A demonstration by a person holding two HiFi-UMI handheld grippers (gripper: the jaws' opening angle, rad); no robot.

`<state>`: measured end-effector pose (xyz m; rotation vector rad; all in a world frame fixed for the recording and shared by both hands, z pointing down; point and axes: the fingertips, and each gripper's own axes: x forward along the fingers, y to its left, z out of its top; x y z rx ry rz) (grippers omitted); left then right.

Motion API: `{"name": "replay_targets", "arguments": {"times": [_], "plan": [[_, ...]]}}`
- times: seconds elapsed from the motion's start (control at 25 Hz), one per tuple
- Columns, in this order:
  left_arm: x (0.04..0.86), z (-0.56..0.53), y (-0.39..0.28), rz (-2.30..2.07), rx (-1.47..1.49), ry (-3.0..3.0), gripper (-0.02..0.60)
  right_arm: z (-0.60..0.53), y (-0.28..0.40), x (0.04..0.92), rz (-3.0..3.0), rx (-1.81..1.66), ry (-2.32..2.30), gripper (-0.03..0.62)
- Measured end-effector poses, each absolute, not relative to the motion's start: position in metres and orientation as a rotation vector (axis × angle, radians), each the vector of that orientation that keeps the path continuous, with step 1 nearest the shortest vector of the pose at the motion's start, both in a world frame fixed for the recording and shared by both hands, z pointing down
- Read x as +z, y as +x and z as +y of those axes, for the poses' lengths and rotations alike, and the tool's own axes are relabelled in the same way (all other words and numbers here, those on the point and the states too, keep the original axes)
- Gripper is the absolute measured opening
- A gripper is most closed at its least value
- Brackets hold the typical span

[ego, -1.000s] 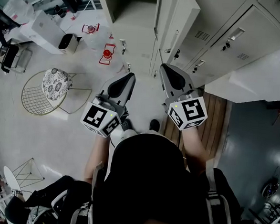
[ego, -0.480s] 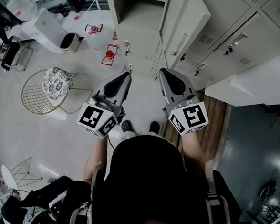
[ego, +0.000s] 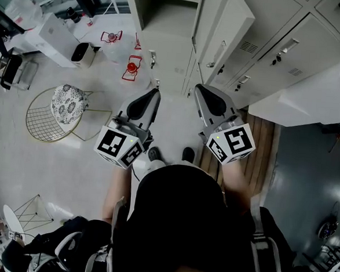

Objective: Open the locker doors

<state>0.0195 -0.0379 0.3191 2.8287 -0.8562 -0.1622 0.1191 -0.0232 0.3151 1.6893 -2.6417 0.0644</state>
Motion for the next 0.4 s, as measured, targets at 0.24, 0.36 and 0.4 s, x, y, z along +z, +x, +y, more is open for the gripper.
{"name": "replay_targets", "arguments": {"times": [0.24, 0.36, 0.4], "plan": [[0.322, -0.037, 0.024, -0.828, -0.155, 2.835, 0.015, -0.023, 0.12, 0.322, -2.616, 0.091, 1.687, 0.005], [0.324, -0.036, 0.027, -0.821, -0.142, 2.835, 0.015, -0.022, 0.122, 0.325, -2.607, 0.109, 1.695, 0.005], [0.325, -0.035, 0.028, -0.82, -0.138, 2.834, 0.015, -0.022, 0.122, 0.326, -2.605, 0.114, 1.696, 0.005]]}}
